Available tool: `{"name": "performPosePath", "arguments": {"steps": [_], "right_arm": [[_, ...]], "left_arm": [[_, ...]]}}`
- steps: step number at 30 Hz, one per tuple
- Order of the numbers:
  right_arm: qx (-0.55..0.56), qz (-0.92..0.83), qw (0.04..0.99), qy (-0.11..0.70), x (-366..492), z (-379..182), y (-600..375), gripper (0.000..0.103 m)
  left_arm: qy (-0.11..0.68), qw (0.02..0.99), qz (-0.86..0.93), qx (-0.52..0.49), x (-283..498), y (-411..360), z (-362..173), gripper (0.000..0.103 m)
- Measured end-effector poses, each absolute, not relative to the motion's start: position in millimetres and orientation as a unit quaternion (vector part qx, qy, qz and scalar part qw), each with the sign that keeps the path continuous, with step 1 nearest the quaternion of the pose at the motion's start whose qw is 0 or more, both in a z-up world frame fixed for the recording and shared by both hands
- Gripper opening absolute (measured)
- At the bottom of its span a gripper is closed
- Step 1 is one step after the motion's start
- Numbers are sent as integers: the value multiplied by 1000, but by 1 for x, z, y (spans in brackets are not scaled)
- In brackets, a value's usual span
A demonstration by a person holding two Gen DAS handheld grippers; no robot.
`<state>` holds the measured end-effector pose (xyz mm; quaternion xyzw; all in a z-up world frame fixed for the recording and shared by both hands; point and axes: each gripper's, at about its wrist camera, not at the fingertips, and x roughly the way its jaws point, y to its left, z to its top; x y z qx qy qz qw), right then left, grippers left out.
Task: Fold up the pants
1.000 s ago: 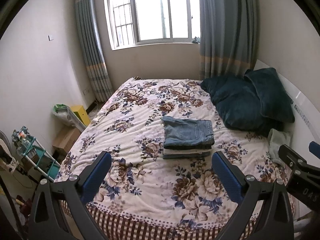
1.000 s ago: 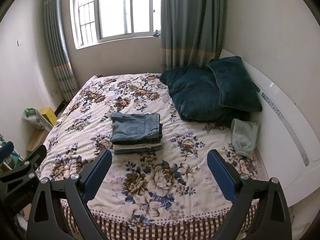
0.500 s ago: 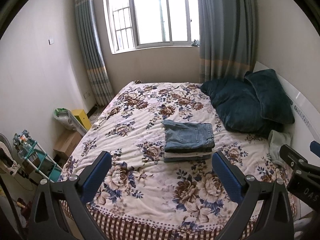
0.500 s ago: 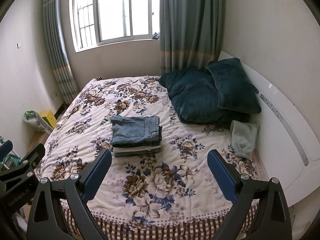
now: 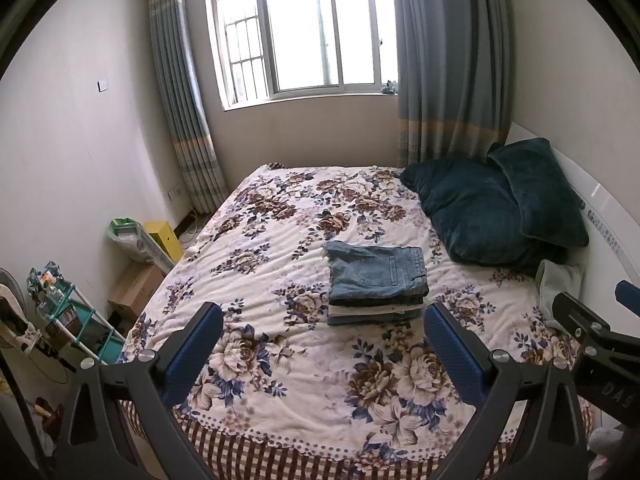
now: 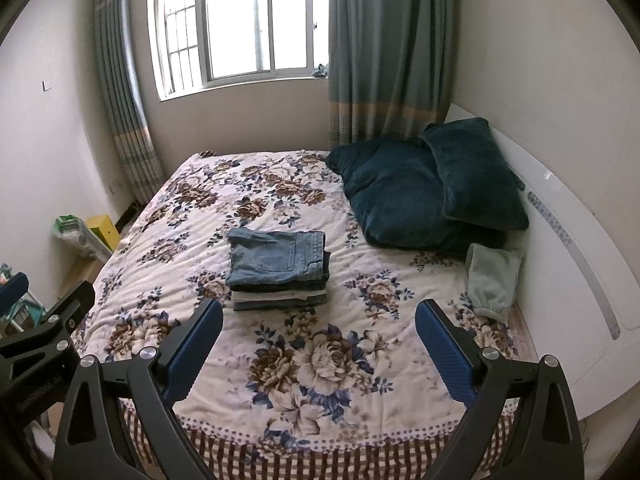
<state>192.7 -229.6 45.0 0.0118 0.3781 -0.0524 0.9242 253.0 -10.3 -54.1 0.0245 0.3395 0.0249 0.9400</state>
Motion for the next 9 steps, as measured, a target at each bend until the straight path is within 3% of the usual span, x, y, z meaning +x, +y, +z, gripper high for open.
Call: {"name": "performPosePath", "arguments": {"steps": [9], "right_arm": [[13, -55, 924, 379, 192, 44, -231, 99]], "left_arm": [[339, 940, 28, 22, 252, -6, -51, 103]]}}
